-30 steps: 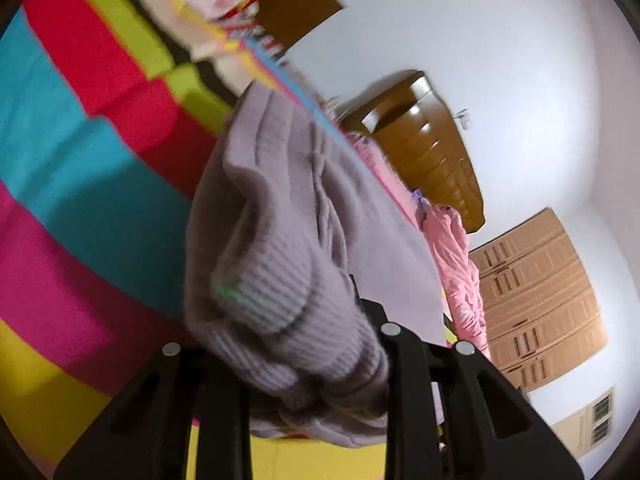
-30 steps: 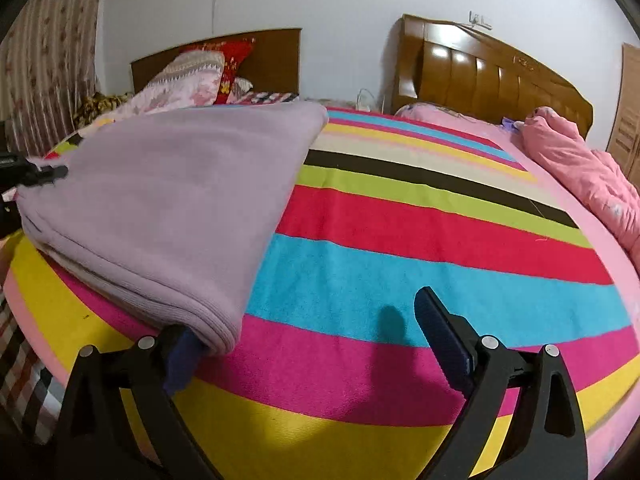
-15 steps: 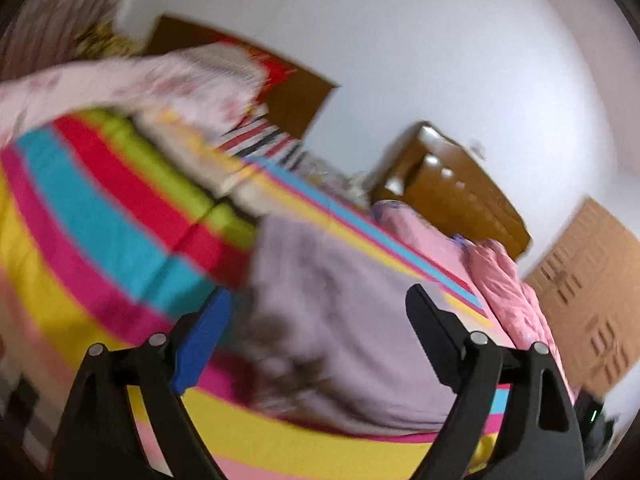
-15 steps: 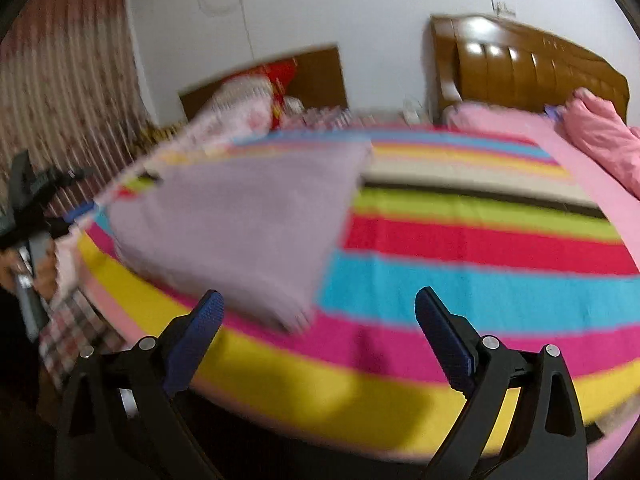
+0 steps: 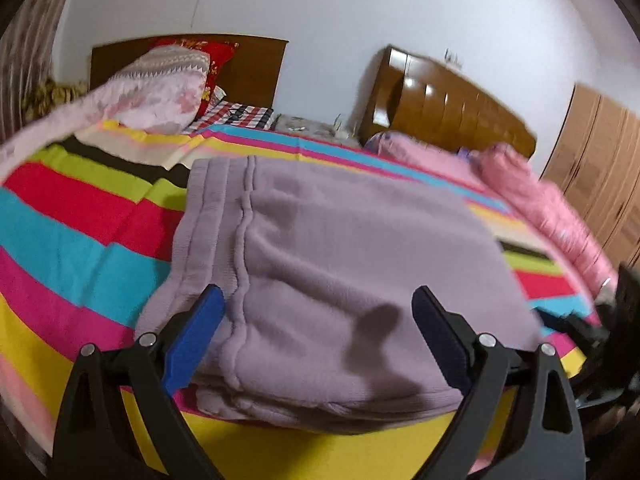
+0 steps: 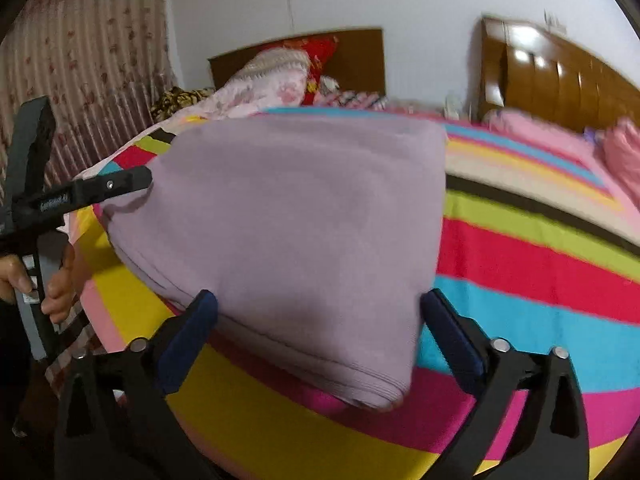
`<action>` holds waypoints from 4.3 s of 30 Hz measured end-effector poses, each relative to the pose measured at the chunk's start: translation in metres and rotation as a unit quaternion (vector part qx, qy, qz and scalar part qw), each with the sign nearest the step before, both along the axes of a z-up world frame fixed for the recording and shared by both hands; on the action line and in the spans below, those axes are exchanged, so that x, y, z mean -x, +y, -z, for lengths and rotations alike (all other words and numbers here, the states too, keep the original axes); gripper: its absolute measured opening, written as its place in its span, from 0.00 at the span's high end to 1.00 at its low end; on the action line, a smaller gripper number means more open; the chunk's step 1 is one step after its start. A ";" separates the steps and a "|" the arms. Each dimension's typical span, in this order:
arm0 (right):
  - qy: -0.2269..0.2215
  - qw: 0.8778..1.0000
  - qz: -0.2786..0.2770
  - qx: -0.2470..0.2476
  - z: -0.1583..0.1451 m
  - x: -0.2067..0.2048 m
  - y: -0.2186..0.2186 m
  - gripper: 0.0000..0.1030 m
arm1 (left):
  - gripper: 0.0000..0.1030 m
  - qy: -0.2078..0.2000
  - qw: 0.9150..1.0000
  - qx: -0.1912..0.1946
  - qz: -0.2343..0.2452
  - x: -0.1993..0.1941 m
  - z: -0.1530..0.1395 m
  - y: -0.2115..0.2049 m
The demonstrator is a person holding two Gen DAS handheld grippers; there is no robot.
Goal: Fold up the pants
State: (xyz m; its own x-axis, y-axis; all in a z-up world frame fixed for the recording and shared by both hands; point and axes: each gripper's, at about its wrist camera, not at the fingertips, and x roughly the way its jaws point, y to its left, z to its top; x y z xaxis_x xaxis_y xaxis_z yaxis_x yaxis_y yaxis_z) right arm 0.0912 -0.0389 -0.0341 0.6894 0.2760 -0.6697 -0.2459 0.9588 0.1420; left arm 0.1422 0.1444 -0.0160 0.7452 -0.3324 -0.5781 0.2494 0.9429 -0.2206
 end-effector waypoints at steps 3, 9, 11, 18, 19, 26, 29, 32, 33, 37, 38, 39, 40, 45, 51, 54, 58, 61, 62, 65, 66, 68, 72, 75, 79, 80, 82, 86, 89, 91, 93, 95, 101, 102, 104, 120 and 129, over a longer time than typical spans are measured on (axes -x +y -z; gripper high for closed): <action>0.028 0.999 0.003 -0.027 -0.003 -0.005 -0.010 0.04 | 0.02 -0.006 0.999 -0.039 -0.008 0.001 0.005 -0.010; -0.033 0.999 -0.007 -0.030 -0.062 -0.001 -0.035 0.04 | 0.02 -0.021 0.997 -0.076 -0.016 0.011 0.008 -0.016; -0.045 0.997 -0.022 -0.052 -0.080 -0.017 -0.043 0.04 | 0.02 -0.022 0.997 -0.073 -0.017 0.010 0.008 -0.014; 0.026 0.987 -0.145 -0.059 -0.074 -0.120 0.008 0.04 | 0.02 -0.022 0.996 -0.085 -0.021 0.013 0.010 -0.018; 0.040 0.985 -0.156 -0.061 -0.071 -0.135 0.012 0.04 | 0.02 -0.022 0.996 -0.086 -0.021 0.013 0.009 -0.018; 0.120 0.991 -0.026 -0.047 -0.042 -0.225 -0.010 0.05 | 0.02 -0.018 0.995 -0.098 -0.025 0.013 0.009 -0.021; 0.068 0.992 -0.051 -0.094 -0.070 -0.203 -0.012 0.04 | 0.02 -0.018 0.994 -0.102 -0.026 0.013 0.009 -0.021; 0.083 0.984 -0.126 -0.095 -0.070 -0.180 0.014 0.04 | 0.02 -0.018 0.994 -0.102 -0.028 0.012 0.009 -0.022; 0.097 0.980 -0.150 -0.088 -0.065 -0.177 0.022 0.04 | 0.02 -0.018 0.994 -0.104 -0.029 0.012 0.009 -0.022; 0.112 0.982 -0.152 -0.030 -0.040 -0.166 0.033 0.05 | 0.02 -0.019 0.994 -0.106 -0.029 0.013 0.009 -0.023; 0.099 0.987 -0.122 -0.024 -0.042 -0.162 0.028 0.05 | 0.02 -0.019 0.994 -0.108 -0.029 0.013 0.010 -0.023; 0.093 0.990 -0.101 -0.022 -0.044 -0.160 0.025 0.05 | 0.02 -0.019 0.993 -0.110 -0.030 0.014 0.010 -0.024; 0.086 0.992 -0.084 -0.023 -0.050 -0.154 0.020 0.05 | 0.02 -0.019 0.993 -0.111 -0.031 0.014 0.009 -0.024; 0.050 0.995 -0.081 -0.039 -0.066 -0.096 0.007 0.04 | 0.02 -0.020 0.993 -0.115 -0.033 0.015 0.009 -0.026; 0.055 0.995 -0.069 0.046 -0.033 -0.010 0.011 0.04 | 0.01 -0.024 0.985 -0.159 -0.066 0.027 0.002 -0.042; 0.065 0.997 -0.046 0.018 -0.038 0.023 -0.005 0.04 | 0.01 -0.043 0.979 -0.178 -0.095 0.052 -0.012 -0.055; -0.008 1.000 0.005 0.002 -0.060 0.077 -0.025 0.04 | 0.01 -0.096 0.982 -0.131 -0.094 0.100 -0.043 -0.065; -0.067 0.997 0.028 -0.004 -0.074 0.104 -0.030 0.04 | 0.01 -0.129 0.986 -0.076 -0.077 0.131 -0.063 -0.066; -0.089 0.995 0.033 0.001 -0.080 0.113 -0.029 0.04 | 0.01 -0.141 0.985 -0.066 -0.079 0.138 -0.069 -0.066; -0.127 0.991 0.028 0.006 -0.091 0.122 -0.022 0.04 | 0.01 -0.151 0.981 -0.062 -0.105 0.152 -0.080 -0.070; -0.137 0.990 0.028 0.006 -0.092 0.123 -0.020 0.04 | 0.01 -0.142 0.981 -0.067 -0.118 0.153 -0.082 -0.073; -0.142 0.989 0.030 0.008 -0.093 0.119 -0.015 0.04 | 0.01 -0.131 0.976 -0.090 -0.149 0.157 -0.079 -0.081; -0.118 0.993 0.028 0.008 -0.080 0.111 -0.010 0.04 | 0.01 -0.119 0.963 -0.161 -0.179 0.159 -0.064 -0.098; -0.105 0.994 0.029 0.005 -0.072 0.110 -0.009 0.04 | 0.01 -0.107 0.964 -0.189 -0.152 0.159 -0.052 -0.104; -0.108 0.993 0.043 -0.006 -0.074 0.111 -0.014 0.04 | 0.01 -0.081 0.971 -0.177 -0.137 0.154 -0.043 -0.099; -0.106 0.993 0.047 -0.007 -0.073 0.110 -0.015 0.04 | 0.01 -0.078 0.972 -0.172 -0.137 0.150 -0.042 -0.095; -0.102 0.994 0.049 -0.008 -0.072 0.110 -0.016 0.04 | 0.01 -0.071 0.974 -0.161 -0.141 0.147 -0.041 -0.089; -0.098 0.994 0.051 -0.010 -0.070 0.109 -0.017 0.04 | 0.01 -0.062 0.977 -0.150 -0.141 0.146 -0.037 -0.086; -0.096 0.994 0.049 -0.008 -0.069 0.109 -0.015 0.04 | 0.01 -0.057 0.977 -0.146 -0.141 0.144 -0.035 -0.085; -0.095 0.994 0.048 -0.008 -0.069 0.109 -0.015 0.04 | 0.01 -0.056 0.978 -0.145 -0.141 0.144 -0.034 -0.084; -0.094 0.994 0.047 -0.008 -0.068 0.107 -0.015 0.04 | 0.01 -0.054 0.978 -0.144 -0.141 0.144 -0.034 -0.084; -0.093 0.995 0.046 -0.008 -0.067 0.107 -0.016 0.04 | 0.01 -0.053 0.978 -0.143 -0.140 0.144 -0.034 -0.084; -0.090 0.995 0.044 -0.008 -0.067 0.106 -0.015 0.04 | 0.01 -0.049 0.979 -0.139 -0.142 0.142 -0.033 -0.082; -0.091 0.995 0.044 -0.007 -0.066 0.105 -0.016 0.04 | 0.01 -0.048 0.979 -0.138 -0.142 0.142 -0.032 -0.082; -0.091 0.995 0.043 -0.007 -0.066 0.105 -0.015 0.04 | 0.01 -0.046 0.979 -0.136 -0.143 0.142 -0.032 -0.082; -0.090 0.995 0.041 -0.006 -0.065 0.105 -0.016 0.04 | 0.01 -0.037 0.979 -0.135 -0.145 0.141 -0.030 -0.082; -0.091 0.995 0.039 -0.005 -0.066 0.105 -0.016 0.04 | 0.01 -0.036 0.979 -0.135 -0.145 0.141 -0.030 -0.081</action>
State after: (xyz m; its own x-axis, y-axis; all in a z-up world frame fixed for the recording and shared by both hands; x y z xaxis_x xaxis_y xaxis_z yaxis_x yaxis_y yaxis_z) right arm -0.0135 -0.0551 0.0315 0.8185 0.2222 -0.5298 -0.1924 0.9749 0.1118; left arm 0.0012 0.0635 0.0141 0.8280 0.0582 -0.5577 -0.0328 0.9979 0.0554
